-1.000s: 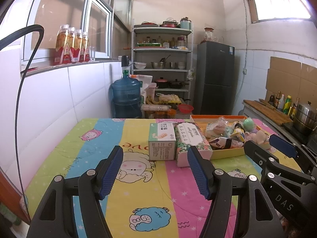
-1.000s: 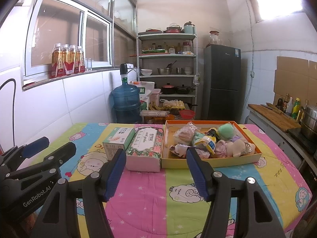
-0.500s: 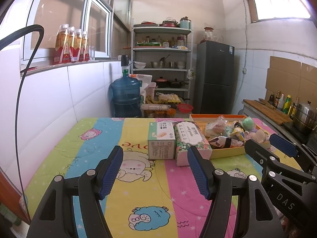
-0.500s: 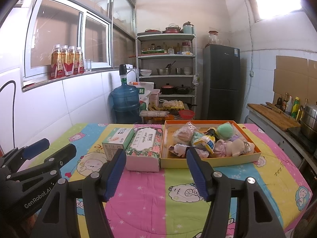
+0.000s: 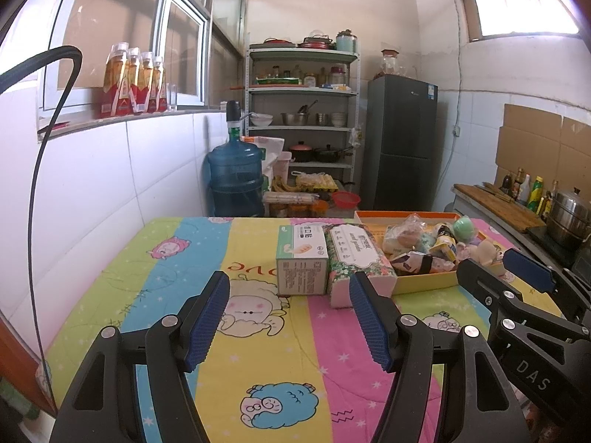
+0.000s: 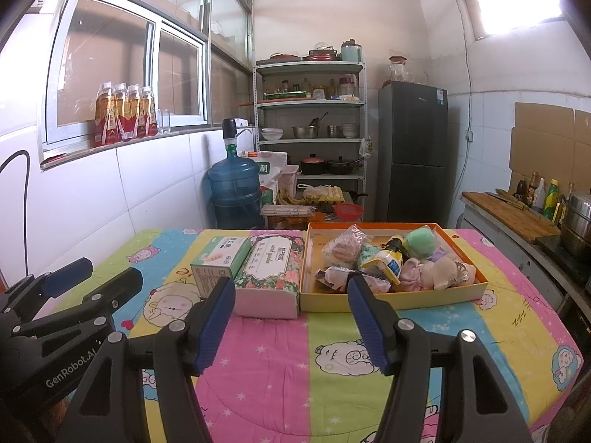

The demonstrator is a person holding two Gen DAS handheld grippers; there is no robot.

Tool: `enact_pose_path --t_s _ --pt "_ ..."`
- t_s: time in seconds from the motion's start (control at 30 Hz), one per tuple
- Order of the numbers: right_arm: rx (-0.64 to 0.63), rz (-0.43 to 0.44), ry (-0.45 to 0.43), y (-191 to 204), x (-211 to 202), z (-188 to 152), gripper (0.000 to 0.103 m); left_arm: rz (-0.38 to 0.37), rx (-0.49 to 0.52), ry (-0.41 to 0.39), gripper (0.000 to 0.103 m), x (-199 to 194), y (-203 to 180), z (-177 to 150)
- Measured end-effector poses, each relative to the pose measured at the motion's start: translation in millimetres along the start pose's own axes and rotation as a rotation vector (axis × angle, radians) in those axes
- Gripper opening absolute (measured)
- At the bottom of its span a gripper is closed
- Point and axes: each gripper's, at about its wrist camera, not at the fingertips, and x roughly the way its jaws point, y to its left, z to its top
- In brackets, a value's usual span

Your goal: Organize soft objects

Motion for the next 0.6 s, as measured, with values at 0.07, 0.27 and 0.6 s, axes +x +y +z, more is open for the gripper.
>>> enact_pose_path --t_s 0.07,0.27,0.6 --pt "0.0 0.0 0.001 -0.5 0.4 0.1 0.063 0.001 0.0 0.0 0.069 0.3 0.0 -0.5" --pt "0.001 0.0 0.0 -0.1 0.4 0.1 0.063 0.0 0.0 0.001 0.069 0.5 0.1 -0.3" --pt "0.004 0.001 0.002 -1.0 0.2 -0.4 0.063 0.011 0.005 0.012 0.069 2.5 -1.6 -5.0"
